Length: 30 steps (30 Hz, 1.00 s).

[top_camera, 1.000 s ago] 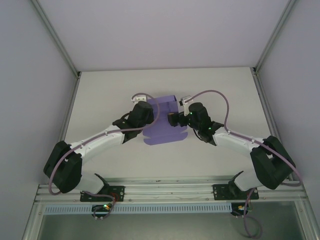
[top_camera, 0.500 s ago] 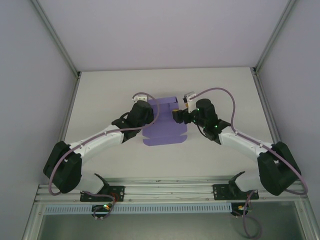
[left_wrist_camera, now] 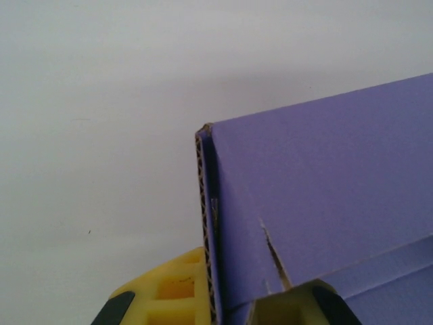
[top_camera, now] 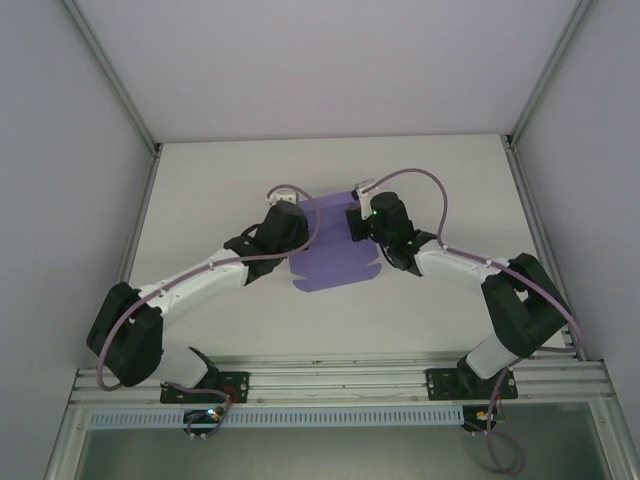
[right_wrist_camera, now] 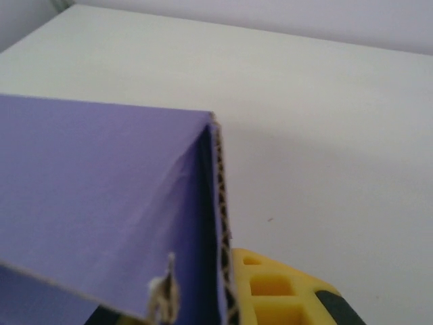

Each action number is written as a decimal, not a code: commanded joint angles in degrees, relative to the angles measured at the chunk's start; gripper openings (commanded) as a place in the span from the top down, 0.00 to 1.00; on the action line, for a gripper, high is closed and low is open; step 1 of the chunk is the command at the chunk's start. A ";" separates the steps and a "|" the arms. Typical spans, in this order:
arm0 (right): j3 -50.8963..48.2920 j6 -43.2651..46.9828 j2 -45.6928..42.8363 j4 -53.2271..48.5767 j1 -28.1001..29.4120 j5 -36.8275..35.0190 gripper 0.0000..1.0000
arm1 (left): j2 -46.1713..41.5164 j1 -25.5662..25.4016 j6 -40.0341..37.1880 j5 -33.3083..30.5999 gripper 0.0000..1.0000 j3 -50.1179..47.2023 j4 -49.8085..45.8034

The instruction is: Assemble paper box

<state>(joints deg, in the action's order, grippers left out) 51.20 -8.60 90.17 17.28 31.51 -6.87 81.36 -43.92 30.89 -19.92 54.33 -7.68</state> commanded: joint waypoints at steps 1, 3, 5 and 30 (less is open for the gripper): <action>2.76 -5.27 1.09 -6.30 0.34 -20.87 0.98 | 0.28 0.36 5.14 -4.21 1.00 3.08 -4.39; 4.17 -7.57 1.82 -10.78 0.50 -28.38 0.98 | 0.58 0.51 7.23 -5.69 1.00 3.75 -6.44; 5.66 -9.07 2.50 -15.20 0.49 -33.61 0.98 | 0.63 1.15 8.95 -6.35 1.00 3.90 -8.02; 14.44 -2.85 10.21 -25.08 1.38 -56.05 0.91 | 2.78 3.84 10.77 -7.24 1.00 5.41 -12.70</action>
<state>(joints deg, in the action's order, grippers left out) 70.06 -17.04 100.44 -7.20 38.59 -44.77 86.26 -43.77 39.40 -16.01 60.38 -10.81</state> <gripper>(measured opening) 0.118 0.065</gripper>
